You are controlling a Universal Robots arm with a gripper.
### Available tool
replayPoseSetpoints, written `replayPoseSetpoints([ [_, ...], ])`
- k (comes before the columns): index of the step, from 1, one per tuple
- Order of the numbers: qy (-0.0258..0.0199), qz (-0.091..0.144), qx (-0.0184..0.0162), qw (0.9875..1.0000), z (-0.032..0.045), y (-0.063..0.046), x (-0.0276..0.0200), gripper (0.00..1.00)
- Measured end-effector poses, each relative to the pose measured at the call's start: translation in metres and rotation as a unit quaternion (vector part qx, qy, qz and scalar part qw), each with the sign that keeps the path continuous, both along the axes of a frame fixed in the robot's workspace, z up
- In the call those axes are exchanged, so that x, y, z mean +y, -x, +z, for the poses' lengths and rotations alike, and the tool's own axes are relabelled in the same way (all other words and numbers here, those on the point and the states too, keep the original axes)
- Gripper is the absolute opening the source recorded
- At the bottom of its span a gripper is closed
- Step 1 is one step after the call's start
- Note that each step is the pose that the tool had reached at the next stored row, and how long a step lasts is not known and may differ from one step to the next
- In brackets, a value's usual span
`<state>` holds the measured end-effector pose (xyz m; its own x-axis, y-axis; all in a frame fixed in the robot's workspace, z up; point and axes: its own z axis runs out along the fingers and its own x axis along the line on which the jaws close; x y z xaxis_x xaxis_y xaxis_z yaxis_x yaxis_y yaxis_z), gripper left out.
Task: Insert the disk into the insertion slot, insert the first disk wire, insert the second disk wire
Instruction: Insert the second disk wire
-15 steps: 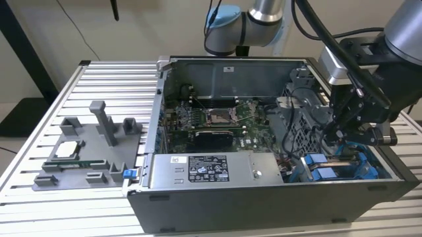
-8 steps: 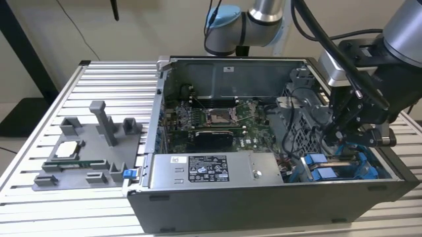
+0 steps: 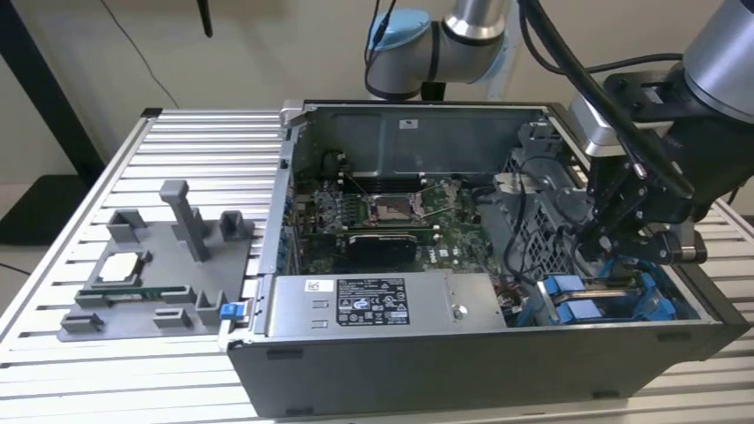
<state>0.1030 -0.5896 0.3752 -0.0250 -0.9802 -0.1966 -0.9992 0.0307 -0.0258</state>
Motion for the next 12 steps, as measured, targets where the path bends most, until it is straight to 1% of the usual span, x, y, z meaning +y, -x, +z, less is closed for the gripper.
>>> replayPoseSetpoints([
  [7, 0.0001, 0.000, 0.0000, 1.0000, -0.0005, 0.0000, 0.0001, 0.00],
  [10, 0.0019, 0.000, 0.0000, 1.0000, -0.0016, 0.0000, -0.0001, 0.00],
  [12, 0.0050, 0.000, 0.0000, 1.0000, -0.0027, 0.0000, 0.0000, 0.00],
])
